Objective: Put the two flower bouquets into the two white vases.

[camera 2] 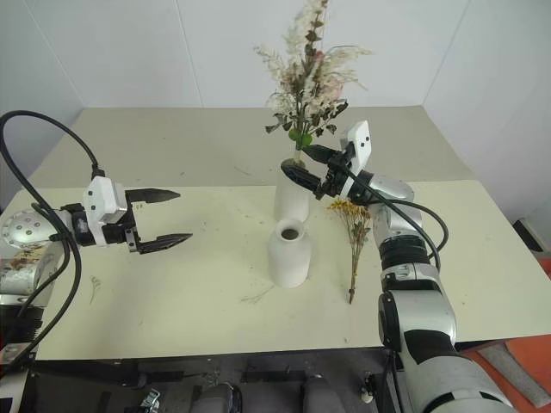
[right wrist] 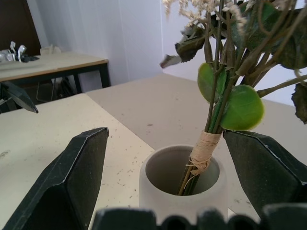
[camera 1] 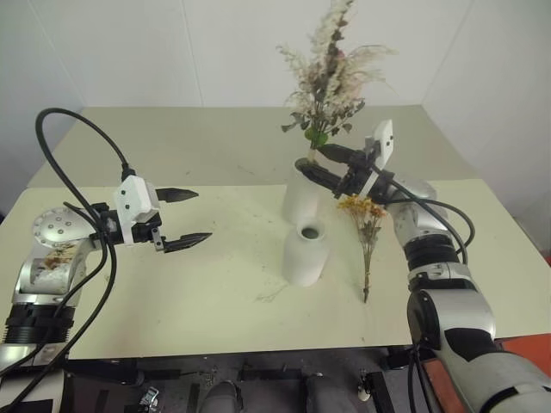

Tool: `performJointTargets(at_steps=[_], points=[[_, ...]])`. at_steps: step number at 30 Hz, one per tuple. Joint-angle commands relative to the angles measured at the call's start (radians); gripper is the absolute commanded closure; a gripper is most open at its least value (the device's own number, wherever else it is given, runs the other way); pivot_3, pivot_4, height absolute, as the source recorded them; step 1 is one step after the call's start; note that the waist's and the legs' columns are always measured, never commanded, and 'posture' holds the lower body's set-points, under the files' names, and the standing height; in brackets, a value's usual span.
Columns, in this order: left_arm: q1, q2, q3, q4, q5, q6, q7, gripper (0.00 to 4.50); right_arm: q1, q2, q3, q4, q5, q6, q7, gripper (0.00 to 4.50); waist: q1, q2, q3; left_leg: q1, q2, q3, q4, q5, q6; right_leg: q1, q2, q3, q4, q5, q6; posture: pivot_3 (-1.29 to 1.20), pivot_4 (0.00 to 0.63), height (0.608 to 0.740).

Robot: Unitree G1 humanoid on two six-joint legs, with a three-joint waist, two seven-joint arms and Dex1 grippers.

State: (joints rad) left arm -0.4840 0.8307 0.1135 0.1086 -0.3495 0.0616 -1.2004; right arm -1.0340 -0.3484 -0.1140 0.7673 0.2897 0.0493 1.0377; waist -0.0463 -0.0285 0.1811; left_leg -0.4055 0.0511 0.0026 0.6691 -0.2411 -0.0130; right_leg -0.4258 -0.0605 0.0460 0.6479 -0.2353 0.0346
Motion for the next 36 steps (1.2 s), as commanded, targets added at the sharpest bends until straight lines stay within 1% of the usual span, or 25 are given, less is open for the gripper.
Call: performJointTargets(at_steps=[1, 4, 8, 12, 13, 14, 16, 18, 20, 23, 25, 27, 29, 32, 36], points=[[-0.006, 0.014, 0.015, -0.012, 0.003, -0.024, -0.002, 0.0, 0.017, -0.036, 0.009, -0.077, -0.018, -0.023, -0.009, 0.02, 0.002, 0.0, 0.0, 0.0, 0.0, 0.0, 0.0, 0.0, 0.0, 0.0, 0.0, 0.0, 0.0, 0.0, 0.0, 0.0, 0.15, 0.74], [-0.002, 0.016, 0.019, -0.014, 0.004, -0.022, -0.001, 0.0, 0.051, -0.07, 0.024, -0.123, -0.047, -0.037, -0.028, 0.02, 0.007, 0.0, 0.0, -0.001, 0.0, 0.0, 0.0, 0.0, 0.0, 0.0, 0.0, 0.0, 0.0, 0.0, 0.0, 0.0, 0.15, 0.74], [0.003, 0.016, 0.021, -0.024, 0.003, -0.016, 0.002, 0.0, 0.108, -0.124, -0.02, -0.221, -0.006, -0.005, -0.019, 0.02, 0.009, 0.0, 0.0, -0.001, 0.0, 0.0, 0.0, 0.0, 0.0, 0.0, 0.0, 0.0, 0.0, 0.0, 0.0, 0.0, 0.15, 0.74], [-0.001, 0.018, 0.021, -0.038, -0.001, -0.008, 0.004, 0.0, 0.189, -0.233, -0.078, -0.38, 0.042, 0.11, -0.04, 0.02, 0.014, 0.0, 0.0, -0.001, 0.0, 0.0, 0.0, 0.0, 0.0, 0.0, 0.0, 0.0, 0.0, 0.0, 0.0, 0.0, 0.15, 0.74], [-0.004, 0.016, 0.023, -0.046, -0.007, -0.002, 0.005, 0.0, 0.215, -0.266, -0.092, -0.434, 0.053, 0.163, -0.052, 0.02, 0.017, 0.0, 0.0, -0.001, 0.0, 0.0, 0.0, 0.0, 0.0, 0.0, 0.0, 0.0, 0.0, 0.0, 0.0, 0.0, 0.15, 0.74], [-0.007, 0.014, 0.026, -0.057, -0.018, 0.008, 0.005, 0.0, 0.236, -0.306, -0.102, -0.489, 0.071, 0.262, -0.069, 0.02, 0.02, 0.0, 0.0, -0.001, 0.0, 0.0, 0.0, 0.0, 0.0, 0.0, 0.0, 0.0, 0.0, 0.0, 0.0, 0.0, 0.15, 0.74], [-0.013, 0.008, 0.03, -0.081, -0.049, 0.032, -0.003, 0.0, 0.307, -0.385, -0.12, -0.633, 0.06, 0.403, -0.13, 0.02, 0.027, 0.0, 0.0, 0.0, 0.0, 0.0, 0.001, 0.0, 0.0, 0.0, 0.0, 0.0, -0.001, 0.0, 0.0, 0.0, 0.15, 0.74], [-0.012, 0.005, 0.026, -0.094, -0.071, 0.048, -0.018, 0.0, 0.386, -0.472, -0.138, -0.773, 0.07, 0.537, -0.153, 0.02, 0.031, 0.0, 0.0, 0.0, 0.0, 0.0, 0.001, 0.0, 0.0, 0.0, 0.0, 0.0, -0.002, 0.0, 0.0, 0.0, 0.15, 0.74], [-0.015, 0.001, 0.004, -0.094, -0.064, 0.048, -0.029, 0.0, 0.446, -0.56, -0.134, -0.88, 0.094, 0.706, -0.157, 0.02, 0.032, 0.0, 0.0, 0.0, 0.0, 0.0, 0.001, 0.0, 0.0, 0.0, 0.0, 0.0, -0.004, 0.0, 0.0, 0.0, 0.15, 0.74], [-0.046, -0.019, -0.035, -0.09, -0.049, 0.042, -0.043, 0.0, 0.486, -0.626, -0.097, -1.0, 0.099, 0.975, -0.243, 0.02, 0.028, 0.0, 0.0, 0.002, 0.0, 0.001, 0.001, 0.0, 0.0, 0.001, 0.0, 0.001, -0.003, 0.0, 0.0, 0.0, 0.15, 0.74], [-0.066, -0.034, -0.057, -0.086, -0.042, 0.039, -0.049, 0.0, 0.501, -0.631, -0.087, -1.051, 0.114, 1.11, -0.289, 0.02, 0.028, 0.0, 0.0, 0.002, 0.0, 0.001, 0.002, 0.0, 0.0, 0.002, 0.001, 0.001, -0.002, 0.0, 0.0, 0.0, 0.15, 0.74], [-0.08, -0.046, -0.094, -0.077, -0.019, 0.025, -0.066, 0.0, 0.525, -0.603, -0.091, -1.094, 0.139, 1.21, -0.32, 0.02, 0.028, -0.001, 0.0, 0.002, 0.0, 0.0, 0.003, 0.0, 0.0, 0.002, 0.001, 0.002, -0.002, 0.0, 0.0, 0.0, 0.15, 0.74], [-0.09, -0.058, -0.125, -0.077, -0.004, 0.014, -0.078, 0.0, 0.532, -0.542, -0.093, -1.098, 0.146, 1.296, -0.375, 0.02, 0.027, -0.001, 0.0, 0.002, 0.0, 0.0, 0.004, 0.0, 0.0, 0.002, 0.001, 0.001, -0.002, -0.001, 0.0, 0.0, 0.15, 0.74], [-0.096, -0.08, -0.141, -0.088, -0.004, 0.013, -0.08, 0.0, 0.52, -0.472, -0.066, -1.083, 0.13, 1.374, -0.445, 0.02, 0.028, -0.001, 0.0, 0.001, 0.0, 0.0, 0.005, 0.0, 0.0, 0.002, 0.0, 0.002, -0.002, 0.0, 0.0, 0.0, 0.15, 0.74], [-0.085, -0.085, -0.146, -0.097, 0.013, 0.006, -0.07, 0.0, 0.511, -0.405, -0.05, -1.076, 0.129, 1.41, -0.495, 0.02, 0.031, -0.001, 0.0, -0.001, 0.0, 0.0, 0.005, 0.0, 0.0, 0.001, 0.0, 0.001, -0.002, 0.0, 0.0, 0.0, 0.15, 0.74]])
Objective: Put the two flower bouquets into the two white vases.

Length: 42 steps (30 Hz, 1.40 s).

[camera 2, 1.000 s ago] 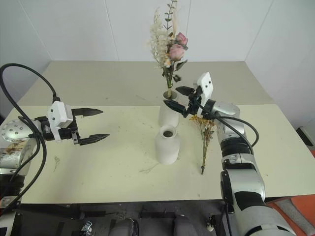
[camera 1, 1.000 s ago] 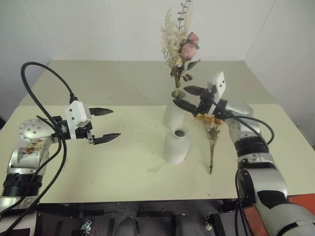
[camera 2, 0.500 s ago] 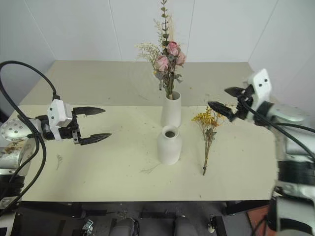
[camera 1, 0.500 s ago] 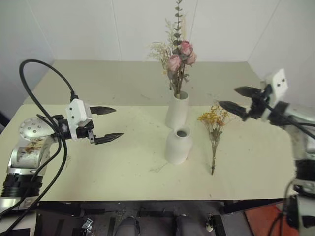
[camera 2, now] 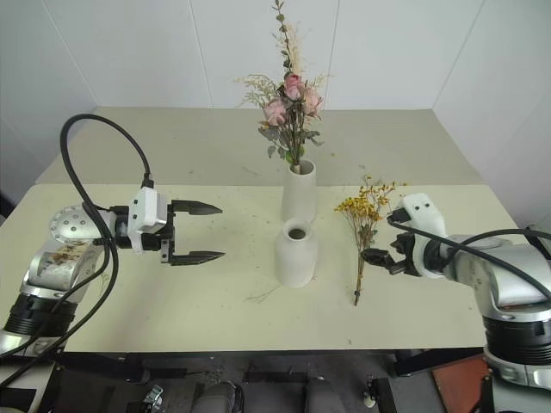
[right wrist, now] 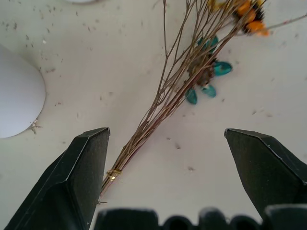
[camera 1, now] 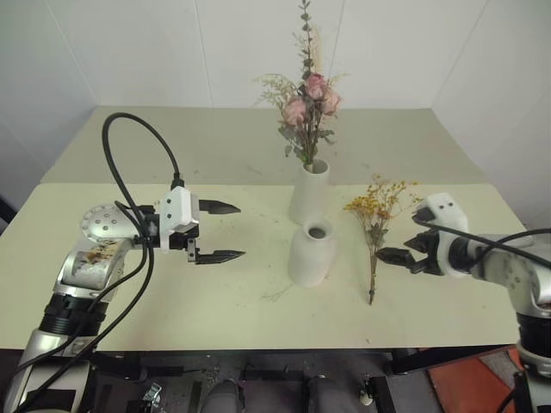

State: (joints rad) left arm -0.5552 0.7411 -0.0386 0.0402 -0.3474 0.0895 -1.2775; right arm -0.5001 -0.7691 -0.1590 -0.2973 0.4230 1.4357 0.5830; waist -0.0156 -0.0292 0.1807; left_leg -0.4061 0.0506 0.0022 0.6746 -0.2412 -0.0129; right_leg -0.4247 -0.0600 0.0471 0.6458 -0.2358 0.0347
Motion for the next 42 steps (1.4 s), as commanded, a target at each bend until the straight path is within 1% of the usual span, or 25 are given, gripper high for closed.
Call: performJointTargets(at_steps=[1, 4, 7, 9, 14, 18, 21, 23, 25, 29, 31, 35, 38, 42], points=[[-0.01, 0.006, 0.005, -0.027, 0.016, -0.025, 0.008, 0.0, -0.023, 0.026, 0.001, -0.012, -0.004, 0.028, -0.049, 0.02, 0.001, 0.0, 0.0, 0.0, 0.0, 0.0, 0.0, 0.0, 0.0, 0.0, 0.0, 0.0, 0.0, 0.0, 0.0, 0.0, 0.15, 0.74], [0.005, 0.008, 0.01, -0.029, 0.022, -0.03, 0.008, 0.0, -0.021, 0.057, 0.007, -0.006, -0.004, 0.043, -0.074, 0.02, 0.0, 0.0, 0.0, 0.0, 0.0, 0.0, 0.0, 0.0, 0.0, 0.0, 0.0, 0.0, 0.0, 0.0, 0.0, 0.0, 0.15, 0.74], [0.018, 0.014, 0.014, -0.04, 0.018, -0.029, 0.005, 0.0, -0.029, 0.086, -0.012, 0.01, 0.004, 0.058, -0.084, 0.59, 0.0, 0.0, 0.0, 0.0, 0.0, 0.0, 0.0, 0.0, 0.0, 0.0, 0.0, 0.0, 0.0, 0.0, 0.0, 0.0, 0.15, 0.74], [0.021, 0.013, 0.015, -0.043, 0.02, -0.028, 0.006, 0.0, -0.034, 0.096, -0.013, 0.017, 0.004, 0.059, -0.089, 1.2, 0.0, 0.0, 0.0, 0.0, 0.0, 0.0, 0.0, 0.0, 0.0, 0.0, 0.0, 0.0, 0.0, 0.0, 0.0, 0.0, 0.15, 0.74], [0.023, 0.009, 0.019, -0.039, 0.028, -0.035, 0.016, 0.0, -0.052, 0.132, 0.009, 0.057, -0.003, 0.048, -0.11, 2.98, 0.0, 0.0, 0.0, 0.0, 0.0, 0.0, 0.0, 0.0, 0.0, 0.0, 0.0, 0.0, 0.0, 0.0, 0.0, 0.0, 0.15, 0.74], [0.023, 0.002, 0.023, -0.042, 0.021, -0.032, 0.028, 0.0, -0.056, 0.134, 0.024, 0.077, -0.006, 0.039, -0.116, 4.38, 0.0, 0.0, 0.0, 0.0, 0.0, 0.0, 0.0, 0.0, 0.0, 0.0, 0.0, 0.0, 0.0, 0.0, 0.0, 0.0, 0.15, 0.74], [0.031, 0.003, 0.022, -0.048, 0.02, -0.033, 0.033, 0.0, -0.056, 0.141, 0.024, 0.087, -0.014, 0.035, -0.131, 4.45, 0.0, 0.0, 0.0, 0.0, 0.0, 0.0, 0.0, 0.0, 0.0, 0.001, 0.0, -0.001, 0.0, 0.0, 0.0, 0.0, 0.15, 0.74], [0.037, 0.003, 0.027, -0.054, 0.016, -0.031, 0.038, 0.0, -0.071, 0.163, -0.02, 0.093, -0.032, 0.029, -0.168, 4.45, 0.0, 0.0, 0.0, 0.0, 0.0, -0.001, 0.0, 0.0, 0.0, 0.001, 0.0, -0.001, 0.0, 0.0, 0.0, 0.0, 0.15, 0.74], [0.035, 0.0, 0.039, -0.064, 0.0, -0.022, 0.046, 0.0, -0.092, 0.196, -0.1, 0.077, -0.032, 0.019, -0.201, 4.45, 0.0, 0.0, 0.0, 0.0, 0.0, -0.001, 0.0, 0.0, 0.0, 0.001, 0.0, -0.001, 0.0, 0.0, 0.0, 0.0, 0.15, 0.74], [0.017, -0.005, 0.053, -0.072, -0.023, -0.009, 0.055, 0.0, -0.114, 0.246, -0.208, -0.058, -0.034, -0.083, -0.266, 4.45, 0.0, 0.0, 0.0, 0.0, 0.0, -0.001, 0.0, 0.0, 0.0, 0.0, 0.0, -0.001, 0.0, 0.0, 0.0, 0.0, 0.15, 0.74], [0.013, -0.001, 0.051, -0.067, -0.02, -0.014, 0.054, 0.0, -0.119, 0.275, -0.251, -0.126, -0.04, -0.174, -0.301, 4.45, 0.0, 0.0, 0.0, 0.0, 0.0, -0.001, 0.0, 0.0, 0.0, 0.0, 0.0, -0.001, 0.0, 0.0, 0.0, 0.0, 0.15, 0.74], [0.011, 0.002, 0.045, -0.053, -0.017, -0.019, 0.05, 0.0, -0.053, 0.331, -0.283, -0.245, -0.051, -0.525, -0.288, 4.45, 0.0, 0.0, 0.0, 0.0, 0.0, -0.001, 0.0, 0.0, 0.0, 0.0, 0.0, -0.001, 0.0, 0.0, 0.0, 0.0, 0.15, 0.74], [0.01, 0.001, 0.042, -0.046, -0.015, -0.022, 0.048, 0.0, -0.024, 0.393, -0.322, -0.285, 0.004, -0.657, -0.277, 4.45, 0.0, 0.0, 0.0, 0.0, 0.0, -0.001, 0.0, 0.0, 0.0, 0.0, 0.0, -0.001, 0.0, 0.0, 0.001, 0.0, 0.15, 0.74], [-0.003, 0.006, 0.049, -0.032, -0.02, -0.02, 0.042, 0.0, -0.018, 0.504, -0.38, -0.31, 0.192, -0.733, -0.263, 4.45, -0.001, 0.0, 0.0, 0.001, 0.0, -0.001, 0.0, 0.0, 0.0, 0.001, 0.0, -0.001, 0.001, 0.0, 0.0, 0.0, 0.15, 0.74]])
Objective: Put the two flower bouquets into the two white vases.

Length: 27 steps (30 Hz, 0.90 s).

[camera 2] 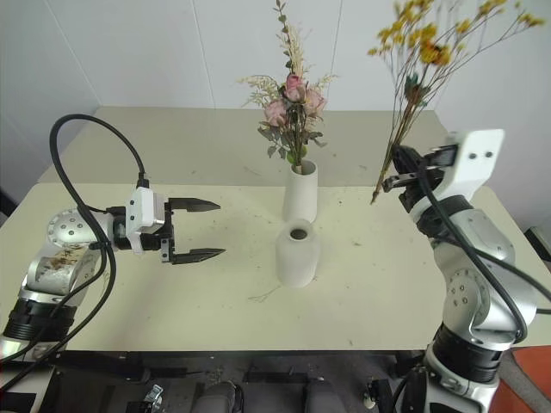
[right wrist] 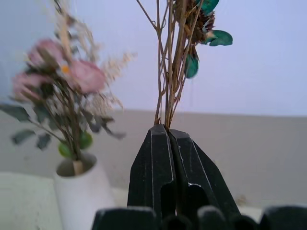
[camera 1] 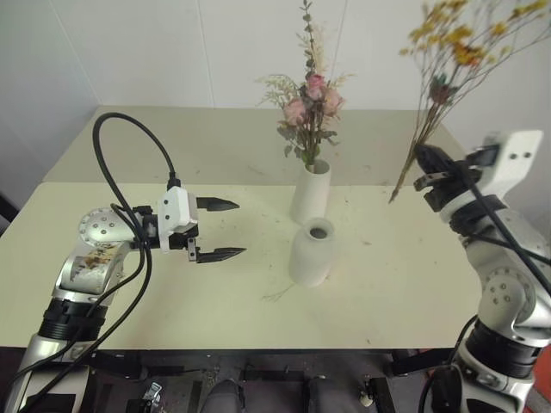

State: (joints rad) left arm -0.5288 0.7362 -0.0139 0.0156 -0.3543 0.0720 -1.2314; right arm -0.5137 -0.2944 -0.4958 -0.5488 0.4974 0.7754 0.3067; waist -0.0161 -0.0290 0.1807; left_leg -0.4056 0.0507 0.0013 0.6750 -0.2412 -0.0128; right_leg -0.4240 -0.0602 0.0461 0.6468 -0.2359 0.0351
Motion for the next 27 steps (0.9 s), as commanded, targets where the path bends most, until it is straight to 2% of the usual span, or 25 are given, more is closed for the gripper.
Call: performJointTargets(at_steps=[1, 3, 11, 15, 27], points=[[-0.035, 0.012, 0.031, -0.005, -0.018, 0.0, -0.003, 0.0, 0.001, 0.05, -0.03, -0.08, 0.148, -0.107, 0.024, 4.45, 0.0, 0.0, 0.0, 0.0, 0.0, 0.0, 0.0, 0.0, 0.0, 0.0, 0.0, 0.0, 0.0, 0.0, 0.0, 0.0, 0.15, 0.74], [-0.044, 0.013, 0.042, 0.004, -0.027, 0.005, -0.004, 0.0, 0.009, 0.082, -0.002, -0.112, 0.214, -0.14, 0.035, 4.45, -0.001, 0.0, 0.0, 0.0, 0.0, 0.0, 0.0, 0.0, 0.0, 0.0, 0.0, 0.0, 0.0, 0.0, 0.0, 0.0, 0.15, 0.74], [-0.03, 0.029, 0.068, -0.007, -0.045, 0.022, -0.02, 0.0, 0.111, 0.106, 0.157, -0.17, 0.317, -0.216, 0.074, 4.45, -0.003, 0.0, 0.0, 0.0, 0.0, 0.0, 0.0, 0.0, 0.0, 0.0, 0.0, 0.0, 0.0, 0.0, 0.0, 0.0, 0.15, 0.74], [-0.027, 0.035, 0.067, -0.013, -0.047, 0.03, -0.016, 0.0, 0.135, 0.12, 0.242, -0.122, 0.258, -0.274, 0.07, 4.45, -0.003, 0.0, 0.0, 0.001, 0.0, 0.0, 0.0, 0.0, 0.0, 0.0, 0.0, 0.0, 0.0, 0.0, 0.0, 0.0, 0.15, 0.74], [-0.001, 0.049, 0.081, -0.043, -0.058, 0.043, -0.005, 0.0, 0.259, 0.121, 0.349, -0.01, 0.084, -0.468, 0.092, 4.45, 0.0, 0.0, 0.0, 0.001, 0.0, 0.0, 0.0, 0.0, 0.0, 0.0, 0.0, 0.0, 0.0, 0.0, 0.0, 0.0, 0.15, 0.74]])
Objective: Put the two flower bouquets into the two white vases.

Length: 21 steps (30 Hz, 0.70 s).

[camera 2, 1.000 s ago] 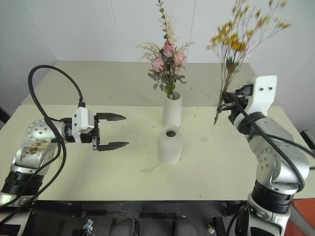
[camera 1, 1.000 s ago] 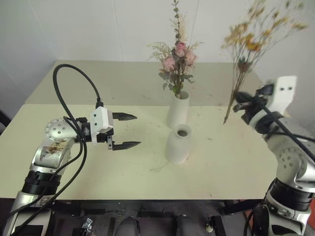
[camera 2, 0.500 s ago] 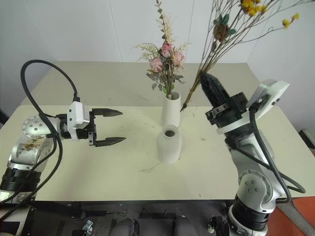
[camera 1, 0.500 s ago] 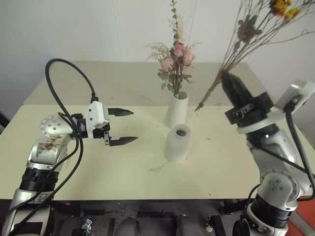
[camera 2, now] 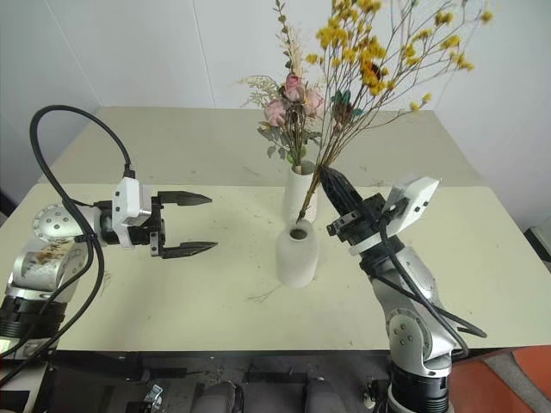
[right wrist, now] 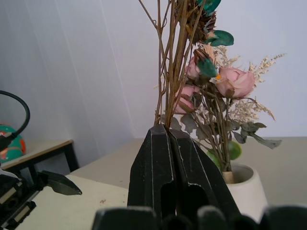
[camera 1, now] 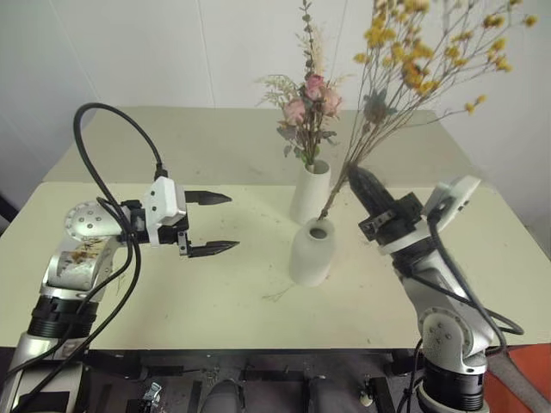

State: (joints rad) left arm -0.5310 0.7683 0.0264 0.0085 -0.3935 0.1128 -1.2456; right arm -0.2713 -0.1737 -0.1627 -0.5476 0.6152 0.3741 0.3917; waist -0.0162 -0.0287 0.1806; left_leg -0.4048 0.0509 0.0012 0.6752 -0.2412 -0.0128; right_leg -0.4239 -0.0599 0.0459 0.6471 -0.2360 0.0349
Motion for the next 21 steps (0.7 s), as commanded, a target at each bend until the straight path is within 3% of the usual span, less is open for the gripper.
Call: performJointTargets(at_steps=[1, 15, 18, 21], points=[[0.001, 0.017, 0.04, -0.036, -0.019, 0.001, 0.01, 0.0, 0.027, 0.0, 0.021, -0.007, -0.041, -0.078, 0.012, 4.45, 0.0, 0.0, 0.0, 0.0, 0.0, 0.0, 0.0, 0.0, 0.0, 0.0, 0.0, 0.0, 0.0, 0.0, 0.0, 0.0, 0.15, 0.74], [0.011, 0.042, 0.049, -0.03, -0.029, 0.007, -0.012, 0.0, 0.16, -0.009, 0.118, -0.003, -0.166, -0.255, 0.063, 4.45, -0.001, 0.0, 0.0, 0.0, 0.0, 0.0, 0.0, 0.0, 0.0, 0.0, 0.0, 0.0, 0.0, 0.0, 0.0, 0.0, 0.15, 0.74], [0.01, 0.044, 0.051, -0.021, -0.02, 0.002, -0.008, 0.0, 0.176, -0.001, 0.13, 0.002, -0.149, -0.282, 0.089, 3.75, 0.0, 0.0, 0.0, 0.0, 0.0, 0.0, 0.0, 0.0, 0.0, 0.0, 0.0, 0.0, 0.0, 0.0, 0.0, 0.0, 0.15, 0.74], [0.009, 0.046, 0.051, -0.017, -0.017, -0.001, -0.01, 0.0, 0.207, -0.01, 0.145, -0.019, -0.122, -0.294, 0.131, 2.77, 0.0, 0.0, 0.0, 0.0, 0.0, 0.0, 0.0, 0.0, 0.0, 0.0, 0.0, 0.0, 0.0, 0.0, 0.0, 0.0, 0.15, 0.74]])
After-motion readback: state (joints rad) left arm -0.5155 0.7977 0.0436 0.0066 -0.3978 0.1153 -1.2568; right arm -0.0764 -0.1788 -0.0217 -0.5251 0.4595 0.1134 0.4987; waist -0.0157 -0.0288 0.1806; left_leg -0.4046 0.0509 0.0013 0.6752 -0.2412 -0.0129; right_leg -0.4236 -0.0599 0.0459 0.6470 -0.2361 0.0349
